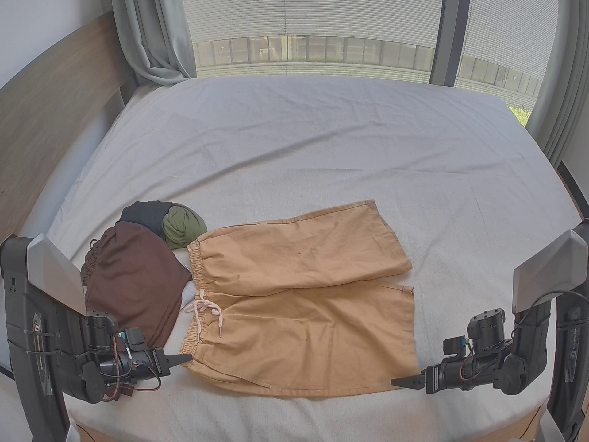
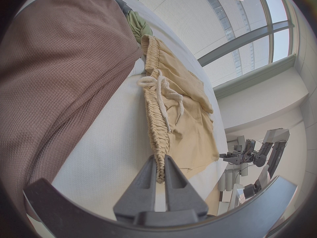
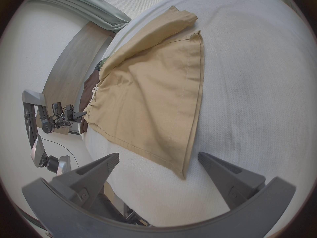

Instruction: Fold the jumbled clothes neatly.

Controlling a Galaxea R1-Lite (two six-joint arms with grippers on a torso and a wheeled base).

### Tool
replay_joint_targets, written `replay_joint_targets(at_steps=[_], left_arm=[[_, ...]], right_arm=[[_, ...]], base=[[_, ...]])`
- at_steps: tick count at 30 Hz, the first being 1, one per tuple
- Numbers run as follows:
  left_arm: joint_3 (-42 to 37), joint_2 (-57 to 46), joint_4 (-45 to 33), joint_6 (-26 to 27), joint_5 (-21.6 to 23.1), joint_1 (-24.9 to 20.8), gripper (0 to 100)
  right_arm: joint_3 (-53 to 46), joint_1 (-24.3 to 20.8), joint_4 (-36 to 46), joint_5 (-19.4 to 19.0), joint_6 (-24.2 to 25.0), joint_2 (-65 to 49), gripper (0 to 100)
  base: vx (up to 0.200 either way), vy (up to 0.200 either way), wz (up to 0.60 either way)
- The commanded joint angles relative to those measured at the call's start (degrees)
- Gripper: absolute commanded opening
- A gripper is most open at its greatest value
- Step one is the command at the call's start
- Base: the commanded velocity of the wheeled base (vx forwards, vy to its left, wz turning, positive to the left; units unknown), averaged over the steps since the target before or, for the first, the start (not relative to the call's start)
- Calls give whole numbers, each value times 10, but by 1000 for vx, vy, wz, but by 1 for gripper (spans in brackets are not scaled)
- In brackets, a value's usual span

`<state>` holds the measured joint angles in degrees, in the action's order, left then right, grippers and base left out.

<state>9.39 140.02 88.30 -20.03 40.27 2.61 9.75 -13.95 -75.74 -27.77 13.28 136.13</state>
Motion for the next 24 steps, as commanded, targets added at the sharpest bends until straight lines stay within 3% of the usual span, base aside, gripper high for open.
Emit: replay_joint_targets(at_steps=[1,2,24], left_arm=[[0,1,0,0,0,0,0],[0,1,0,0,0,0,0],[0,1,0,-2,1,1,0]], right_arm=[[-6,-3,-7,0,0,20,100],[-6,-3,-7,0,0,20,0],[-9,-2,-8,0,0,20,0]], base=[[0,0,0],[0,0,0],[0,0,0]])
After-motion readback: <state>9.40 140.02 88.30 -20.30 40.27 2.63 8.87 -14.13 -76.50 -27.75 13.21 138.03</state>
